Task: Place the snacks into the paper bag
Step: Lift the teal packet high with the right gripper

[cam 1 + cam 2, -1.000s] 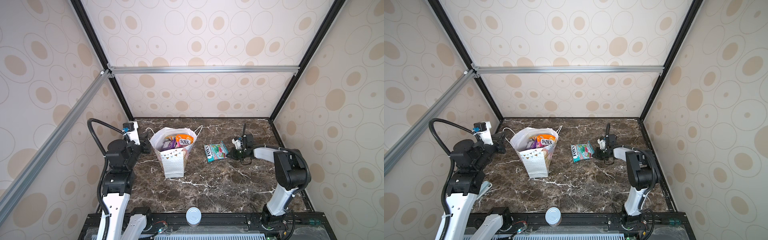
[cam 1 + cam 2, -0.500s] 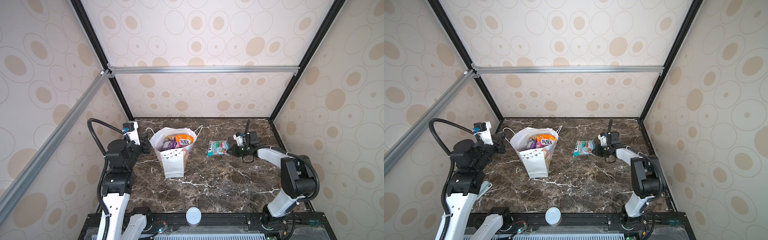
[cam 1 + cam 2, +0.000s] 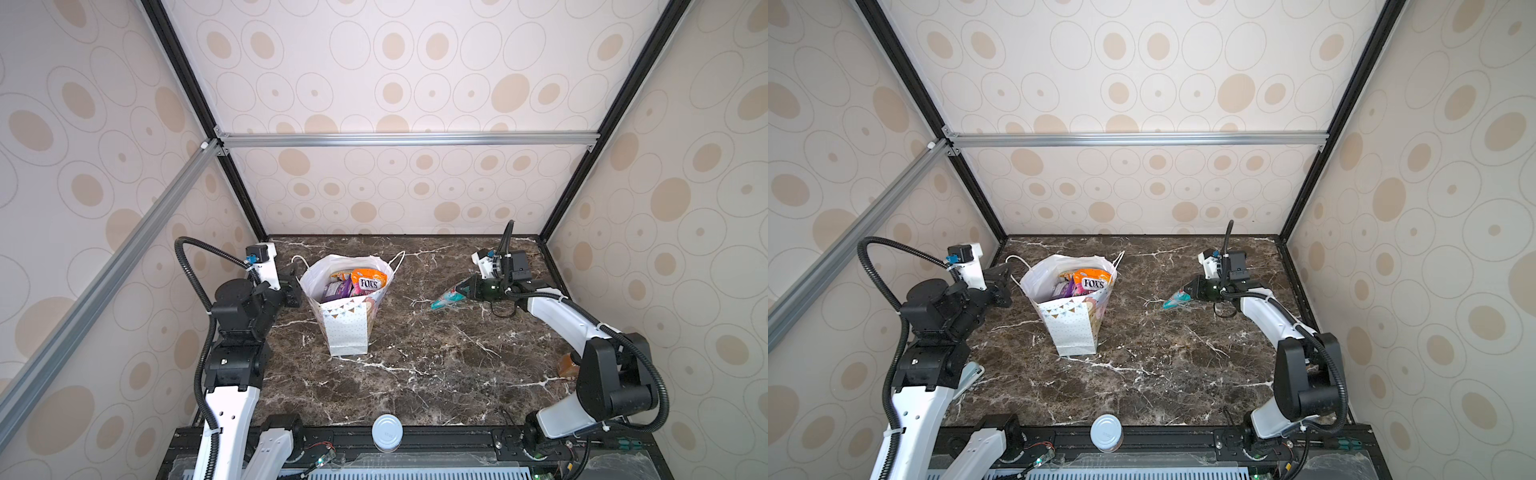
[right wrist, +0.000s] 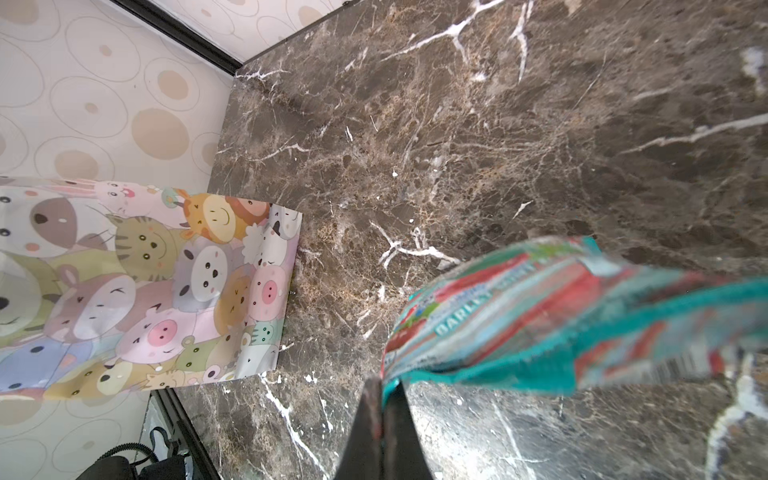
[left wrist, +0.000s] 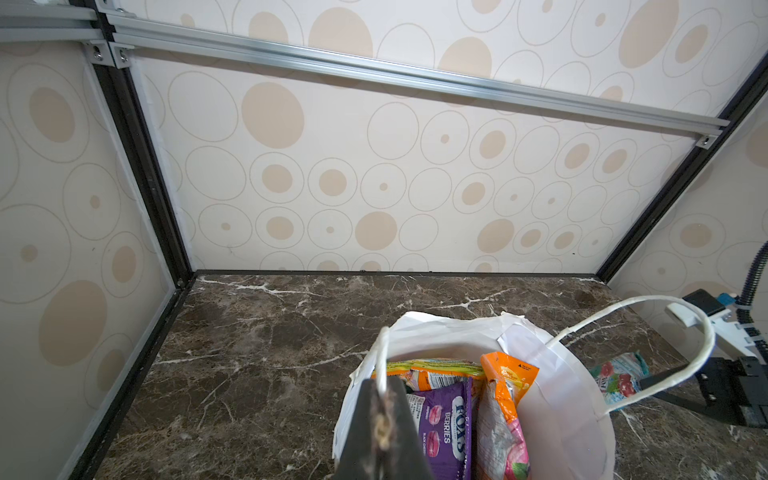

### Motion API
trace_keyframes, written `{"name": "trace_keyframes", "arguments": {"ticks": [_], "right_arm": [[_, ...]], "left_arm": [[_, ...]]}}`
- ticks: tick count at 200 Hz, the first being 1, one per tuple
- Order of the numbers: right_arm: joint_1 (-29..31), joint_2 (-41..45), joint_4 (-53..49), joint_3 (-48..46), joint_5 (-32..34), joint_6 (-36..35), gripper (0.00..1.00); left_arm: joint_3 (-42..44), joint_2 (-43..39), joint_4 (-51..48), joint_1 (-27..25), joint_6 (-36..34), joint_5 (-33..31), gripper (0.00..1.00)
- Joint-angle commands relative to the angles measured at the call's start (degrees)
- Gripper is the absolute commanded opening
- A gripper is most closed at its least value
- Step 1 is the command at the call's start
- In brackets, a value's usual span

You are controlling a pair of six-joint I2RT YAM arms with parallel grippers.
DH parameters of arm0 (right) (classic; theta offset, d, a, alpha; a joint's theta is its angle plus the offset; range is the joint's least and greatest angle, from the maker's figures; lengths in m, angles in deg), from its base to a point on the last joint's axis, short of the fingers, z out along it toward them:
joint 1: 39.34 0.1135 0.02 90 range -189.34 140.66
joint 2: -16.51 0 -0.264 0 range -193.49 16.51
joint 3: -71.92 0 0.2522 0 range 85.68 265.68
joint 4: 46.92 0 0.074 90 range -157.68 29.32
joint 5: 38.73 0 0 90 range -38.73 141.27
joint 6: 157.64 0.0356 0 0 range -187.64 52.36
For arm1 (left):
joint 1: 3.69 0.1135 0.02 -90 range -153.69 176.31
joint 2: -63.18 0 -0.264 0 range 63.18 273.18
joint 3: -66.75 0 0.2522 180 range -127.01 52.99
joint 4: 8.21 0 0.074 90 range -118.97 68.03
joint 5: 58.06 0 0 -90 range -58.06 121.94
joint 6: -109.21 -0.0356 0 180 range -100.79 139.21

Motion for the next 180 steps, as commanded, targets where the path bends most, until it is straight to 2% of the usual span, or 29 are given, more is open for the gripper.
{"name": "trace_keyframes", "arguments": {"ticks": [1, 58, 180], "right_arm": [[0.8, 3.0, -2.0, 2.8, -1.0, -1.4, 0.0], [2.8, 7.4, -6.1, 7.8, 1.0, -2.5, 0.0], [9.4, 9.5, -13.9, 20.1, 5.2, -5.7, 0.0]], "left_arm": [[-1.4, -1.2, 4.6, 0.5, -0.8, 0.4, 0.0], [-1.3, -1.6, 4.6, 0.5, -0.8, 0.2, 0.0], [-1.3, -1.4, 4.8, 0.5, -0.7, 0.5, 0.0]]}}
